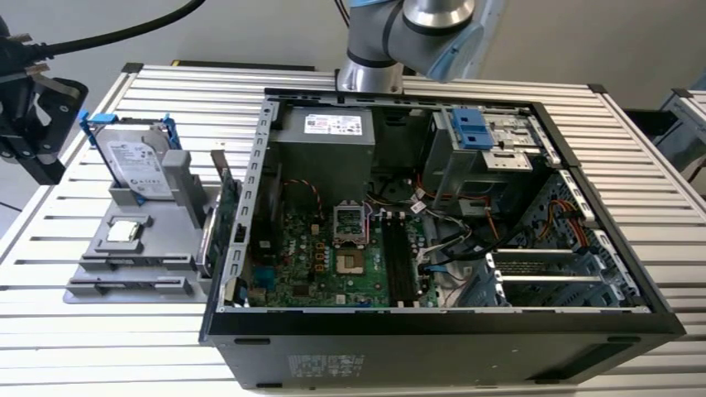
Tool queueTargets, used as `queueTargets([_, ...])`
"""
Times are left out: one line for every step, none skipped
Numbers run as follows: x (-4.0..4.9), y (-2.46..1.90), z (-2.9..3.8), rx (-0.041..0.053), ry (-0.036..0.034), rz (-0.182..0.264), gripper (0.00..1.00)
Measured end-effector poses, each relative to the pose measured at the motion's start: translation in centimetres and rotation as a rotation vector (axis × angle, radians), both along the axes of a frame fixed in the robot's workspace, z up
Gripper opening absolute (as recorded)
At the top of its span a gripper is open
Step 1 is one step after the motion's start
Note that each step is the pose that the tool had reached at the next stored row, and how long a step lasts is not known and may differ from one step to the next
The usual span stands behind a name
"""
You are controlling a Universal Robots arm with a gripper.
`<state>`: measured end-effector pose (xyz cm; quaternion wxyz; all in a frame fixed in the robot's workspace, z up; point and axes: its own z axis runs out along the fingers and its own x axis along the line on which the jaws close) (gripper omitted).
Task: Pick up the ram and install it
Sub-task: 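Pick up the ram and move it above insertion slot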
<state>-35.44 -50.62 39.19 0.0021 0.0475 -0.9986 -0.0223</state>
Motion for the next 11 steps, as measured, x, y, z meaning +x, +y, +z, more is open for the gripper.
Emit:
queueTargets([0.0, 0.0, 0.0, 0.0001, 0.0, 0.0, 0.0])
queueTargets([-0.01, 0.0, 0.0, 0.0001, 0.0, 0.001, 0.0])
queueTargets([-0.01, 0.01, 0.0, 0.0, 0.0, 0.003, 0.0])
queueTargets([-0.01, 0.01, 0.01, 0.0, 0.0001, 0.006, 0.0])
queueTargets([-0.02, 0.01, 0.01, 0.0, 0.0001, 0.01, 0.0])
queueTargets([-0.01, 0.0, 0.0, 0.0, 0.0001, 0.016, 0.0])
queueTargets([-0.01, 0.0, 0.0, 0.0001, 0.0, 0.023, 0.0])
queueTargets([-0.01, 0.0, 0.0, 0.0001, 0.0, 0.03, 0.0])
queueTargets([-0.01, 0.0, 0.0, 0.0001, 0.0, 0.039, 0.0])
queueTargets([-0.01, 0.0, 0.0, 0.0, 0.0001, 0.047, 0.0])
queueTargets([-0.01, 0.0, 0.0, 0.0001, 0.0, 0.055, 0.0])
